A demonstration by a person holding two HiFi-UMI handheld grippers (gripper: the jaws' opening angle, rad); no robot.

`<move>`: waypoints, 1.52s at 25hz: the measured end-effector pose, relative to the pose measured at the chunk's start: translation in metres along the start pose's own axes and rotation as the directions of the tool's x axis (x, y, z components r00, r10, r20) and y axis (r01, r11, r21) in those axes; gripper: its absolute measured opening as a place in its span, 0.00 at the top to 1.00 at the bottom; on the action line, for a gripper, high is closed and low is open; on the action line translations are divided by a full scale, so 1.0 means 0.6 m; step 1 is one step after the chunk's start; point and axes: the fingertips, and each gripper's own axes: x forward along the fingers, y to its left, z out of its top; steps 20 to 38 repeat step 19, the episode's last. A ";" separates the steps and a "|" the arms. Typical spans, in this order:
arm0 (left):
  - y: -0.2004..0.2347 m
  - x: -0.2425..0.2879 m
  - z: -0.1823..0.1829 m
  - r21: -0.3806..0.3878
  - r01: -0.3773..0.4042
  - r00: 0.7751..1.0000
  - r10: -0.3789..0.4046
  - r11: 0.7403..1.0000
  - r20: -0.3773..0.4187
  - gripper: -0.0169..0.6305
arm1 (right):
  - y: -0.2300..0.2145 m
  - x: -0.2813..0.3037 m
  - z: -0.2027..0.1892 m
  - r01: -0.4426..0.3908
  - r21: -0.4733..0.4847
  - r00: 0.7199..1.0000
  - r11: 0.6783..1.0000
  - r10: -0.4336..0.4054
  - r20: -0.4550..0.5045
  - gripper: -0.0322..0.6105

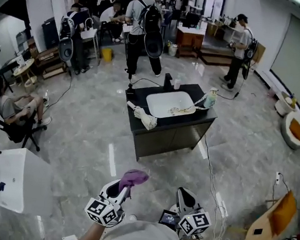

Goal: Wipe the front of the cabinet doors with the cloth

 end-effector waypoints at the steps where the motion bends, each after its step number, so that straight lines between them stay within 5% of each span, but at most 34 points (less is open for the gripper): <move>1: 0.011 -0.019 -0.013 -0.013 0.001 1.000 -0.002 1.000 -0.023 0.84 | 0.028 -0.003 -0.007 0.002 0.000 1.000 1.000 -0.002 -0.009 0.91; 5: 0.009 -0.063 -0.031 -0.048 0.035 0.998 -0.037 0.998 -0.042 0.84 | 0.099 -0.031 -0.002 0.028 -0.057 0.999 0.998 -0.031 -0.040 0.91; 12: -0.043 -0.062 -0.001 -0.113 0.053 0.995 -0.044 0.992 0.086 0.84 | 0.097 -0.097 0.014 0.049 -0.098 0.997 0.994 -0.054 -0.056 0.91; 19: -0.101 -0.118 -0.027 -0.105 0.080 0.991 -0.067 0.991 0.119 0.84 | 0.116 -0.202 0.001 0.093 -0.158 0.994 0.983 -0.099 -0.033 0.91; 38: -0.101 -0.118 -0.027 -0.105 0.080 0.991 -0.067 0.991 0.119 0.84 | 0.116 -0.202 0.001 0.093 -0.158 0.994 0.983 -0.099 -0.033 0.91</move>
